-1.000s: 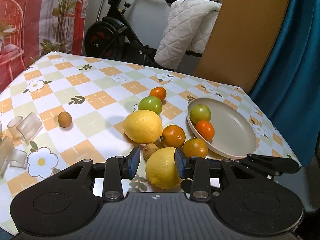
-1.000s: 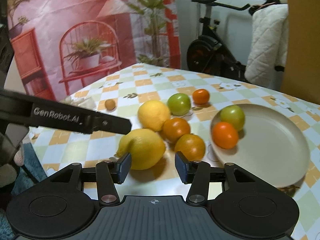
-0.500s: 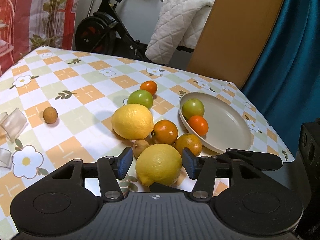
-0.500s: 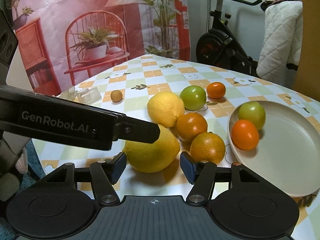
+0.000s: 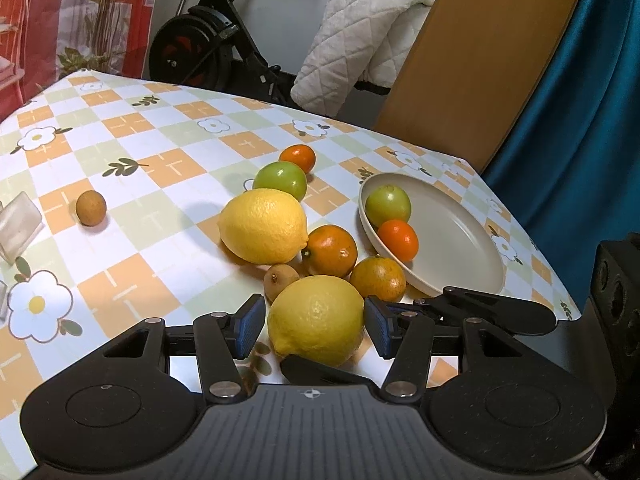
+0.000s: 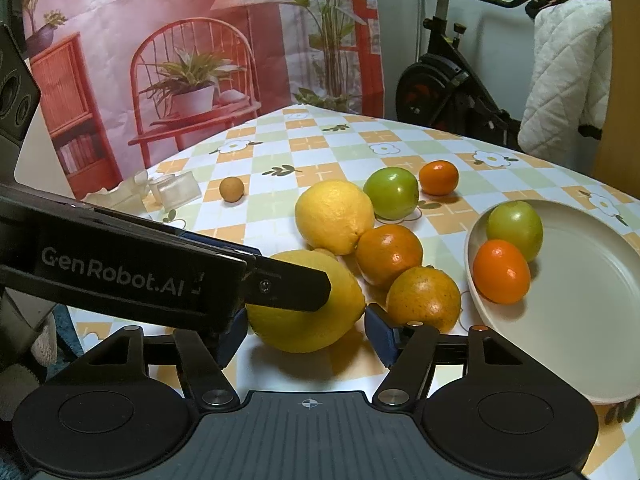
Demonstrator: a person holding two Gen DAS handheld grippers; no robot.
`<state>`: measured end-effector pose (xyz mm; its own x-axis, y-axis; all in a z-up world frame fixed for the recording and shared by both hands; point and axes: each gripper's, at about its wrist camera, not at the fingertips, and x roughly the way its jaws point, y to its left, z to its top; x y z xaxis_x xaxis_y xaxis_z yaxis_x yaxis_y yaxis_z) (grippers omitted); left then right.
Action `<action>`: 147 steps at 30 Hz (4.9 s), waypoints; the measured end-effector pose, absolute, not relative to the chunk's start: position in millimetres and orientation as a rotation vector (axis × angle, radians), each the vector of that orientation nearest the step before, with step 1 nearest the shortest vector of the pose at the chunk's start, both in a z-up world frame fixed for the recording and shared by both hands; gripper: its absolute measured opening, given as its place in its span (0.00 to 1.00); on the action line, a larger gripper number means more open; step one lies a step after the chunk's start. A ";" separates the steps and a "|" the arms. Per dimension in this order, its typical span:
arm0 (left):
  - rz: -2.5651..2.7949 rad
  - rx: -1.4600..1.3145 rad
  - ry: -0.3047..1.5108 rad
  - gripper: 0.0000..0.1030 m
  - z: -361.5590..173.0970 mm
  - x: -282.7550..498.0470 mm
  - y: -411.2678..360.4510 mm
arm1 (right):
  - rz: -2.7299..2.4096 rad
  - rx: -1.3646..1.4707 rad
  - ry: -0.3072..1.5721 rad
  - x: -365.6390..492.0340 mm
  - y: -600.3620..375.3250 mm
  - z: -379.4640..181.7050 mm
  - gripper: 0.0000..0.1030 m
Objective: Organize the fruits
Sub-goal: 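Close the left gripper around the large yellow lemon, then carry the lemon with the left gripper and lower it onto the plate, then open the left gripper and lift it away from the lemon, then move the left gripper to the round orange fruit beside the plate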
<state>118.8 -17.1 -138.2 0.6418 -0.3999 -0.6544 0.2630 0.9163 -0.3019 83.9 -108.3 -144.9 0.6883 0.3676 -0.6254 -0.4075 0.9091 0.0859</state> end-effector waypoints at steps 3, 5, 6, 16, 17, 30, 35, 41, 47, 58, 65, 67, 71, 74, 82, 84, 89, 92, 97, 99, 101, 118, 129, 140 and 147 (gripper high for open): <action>-0.384 -0.189 0.796 0.56 -139.3 119.9 -17.0 | 0.434 -0.065 0.685 84.1 -107.9 -145.4 0.60; -0.387 -0.193 0.802 0.56 -140.6 120.1 -17.1 | 0.434 -0.068 0.685 85.4 -107.4 -146.6 0.60; -0.387 -0.192 0.804 0.57 -141.1 120.3 -17.3 | 0.434 -0.068 0.684 85.9 -107.2 -147.2 0.61; -0.393 -0.196 0.822 0.57 -142.6 118.4 -17.6 | 0.434 -0.065 0.681 85.8 -106.4 -147.9 0.60; -0.395 -0.197 0.824 0.57 -142.4 118.1 -17.6 | 0.432 -0.061 0.682 85.5 -106.8 -147.9 0.60; -0.429 -0.155 0.733 0.57 -119.7 105.0 -28.4 | 0.408 -0.021 0.604 68.8 -119.8 -128.1 0.60; -0.453 -0.112 0.708 0.57 -106.7 106.8 -44.2 | 0.378 -0.001 0.567 66.0 -130.7 -117.7 0.60; -0.498 -0.072 0.698 0.57 -96.0 116.0 -68.7 | 0.324 0.033 0.535 62.3 -151.3 -108.5 0.60; -0.550 -0.033 0.696 0.57 -94.3 130.7 -98.4 | 0.246 0.075 0.519 64.0 -180.6 -106.9 0.60; -0.613 0.000 0.743 0.58 -110.7 152.6 -144.0 | 0.149 0.166 0.536 73.3 -230.6 -125.4 0.60; -0.594 0.024 0.778 0.58 -124.4 164.3 -151.5 | 0.144 0.182 0.572 84.9 -237.8 -142.5 0.60; -0.586 0.025 0.788 0.58 -127.2 168.0 -151.2 | 0.149 0.177 0.582 89.2 -236.5 -145.4 0.60; -0.575 0.035 0.801 0.58 -131.4 173.3 -151.1 | 0.150 0.177 0.600 96.7 -235.4 -150.0 0.60; -0.568 0.045 0.802 0.58 -133.5 176.5 -152.6 | 0.151 0.177 0.610 101.3 -235.6 -152.5 0.60; -0.542 0.028 0.805 0.58 -136.9 188.4 -150.2 | 0.162 0.154 0.622 115.3 -231.8 -154.9 0.60; -0.539 0.025 0.798 0.58 -136.5 190.5 -148.8 | 0.165 0.148 0.621 118.5 -230.2 -153.6 0.60; -0.526 0.019 0.790 0.59 -135.7 191.8 -149.1 | 0.163 0.137 0.620 119.1 -227.8 -152.5 0.59; -0.514 0.026 0.786 0.60 -134.0 190.9 -148.7 | 0.166 0.140 0.620 119.7 -227.5 -152.0 0.59; -0.488 0.035 0.780 0.59 -130.0 189.4 -144.7 | 0.161 0.136 0.623 118.6 -225.7 -148.5 0.60; -0.477 0.036 0.775 0.59 -127.9 188.6 -142.4 | 0.158 0.133 0.627 117.2 -226.0 -147.7 0.61; -0.471 0.030 0.772 0.59 -125.9 187.7 -139.0 | 0.150 0.132 0.630 114.7 -226.4 -146.3 0.61; -0.435 -0.002 0.702 0.59 -91.1 152.3 -95.2 | 0.126 0.111 0.553 66.9 -216.1 -119.5 0.69; -0.369 -0.102 0.698 0.59 -93.5 125.7 -41.9 | 0.173 0.059 0.546 53.7 -193.1 -115.0 0.65; -0.399 -0.115 0.723 0.58 -112.3 116.2 -34.7 | 0.255 -0.013 0.577 50.8 -167.1 -125.3 0.49; -0.410 -0.140 0.740 0.54 -120.6 118.3 -32.8 | 0.274 -0.032 0.588 53.7 -162.4 -130.7 0.39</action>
<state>118.3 -32.8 -120.6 0.6637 -0.4098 -0.6257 0.3126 0.9120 -0.2657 53.7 -162.4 -130.7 0.7969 0.2459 -0.5519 -0.2639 0.9633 0.0481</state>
